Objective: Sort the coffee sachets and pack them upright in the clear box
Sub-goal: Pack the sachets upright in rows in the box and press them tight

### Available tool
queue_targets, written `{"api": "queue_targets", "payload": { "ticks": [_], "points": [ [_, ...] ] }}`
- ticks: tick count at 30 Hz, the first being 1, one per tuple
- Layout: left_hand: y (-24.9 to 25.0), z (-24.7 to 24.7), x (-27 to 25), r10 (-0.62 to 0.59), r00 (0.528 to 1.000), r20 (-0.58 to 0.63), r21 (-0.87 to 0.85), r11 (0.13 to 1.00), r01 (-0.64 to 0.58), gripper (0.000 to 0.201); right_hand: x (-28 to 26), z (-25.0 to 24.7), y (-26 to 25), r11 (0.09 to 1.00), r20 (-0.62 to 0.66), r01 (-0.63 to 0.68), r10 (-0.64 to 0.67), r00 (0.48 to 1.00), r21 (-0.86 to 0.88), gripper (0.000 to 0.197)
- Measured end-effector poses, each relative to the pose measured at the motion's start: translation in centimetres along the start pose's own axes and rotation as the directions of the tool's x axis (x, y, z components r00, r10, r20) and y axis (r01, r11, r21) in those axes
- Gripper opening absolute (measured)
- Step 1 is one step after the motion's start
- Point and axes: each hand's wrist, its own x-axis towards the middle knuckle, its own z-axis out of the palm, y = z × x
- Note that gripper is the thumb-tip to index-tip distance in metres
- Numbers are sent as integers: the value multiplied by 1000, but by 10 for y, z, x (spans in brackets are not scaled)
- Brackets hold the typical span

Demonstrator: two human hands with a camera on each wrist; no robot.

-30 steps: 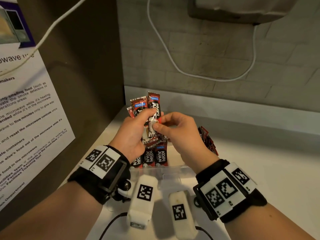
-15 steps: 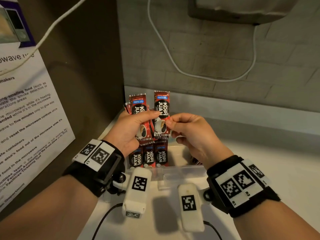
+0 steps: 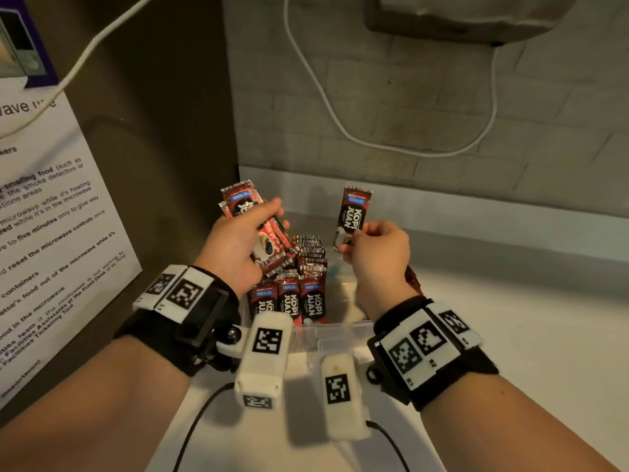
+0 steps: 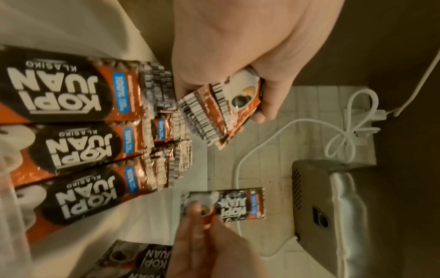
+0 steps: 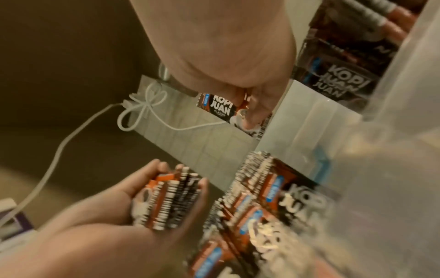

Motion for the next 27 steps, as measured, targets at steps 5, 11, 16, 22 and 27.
{"api": "queue_targets", "payload": {
  "ticks": [5, 11, 16, 22, 27],
  "points": [
    [9, -9, 0, -18, 1000, -14, 6, 1000, 18, 9, 2, 3, 13, 964, -49, 0, -13, 999, -267, 14],
    [6, -12, 1, -66, 998, -13, 26, 997, 66, 12, 10, 7, 16, 848, 8, -47, 61, 998, -528, 21],
    [11, -12, 1, -183, 983, -24, 31, 983, 184, 28, 1, 0, 18, 758, 126, -31, 148, 981, -652, 22],
    [19, -10, 2, -168, 985, -27, -19, 986, 167, 30, 6, 6, 24, 630, 148, 15, 159, 976, -776, 20],
    [21, -13, 3, -170, 984, -58, -55, 984, 167, 31, 10, 9, 22, 548, 231, 88, 196, 953, -832, 17]
  ]
}}
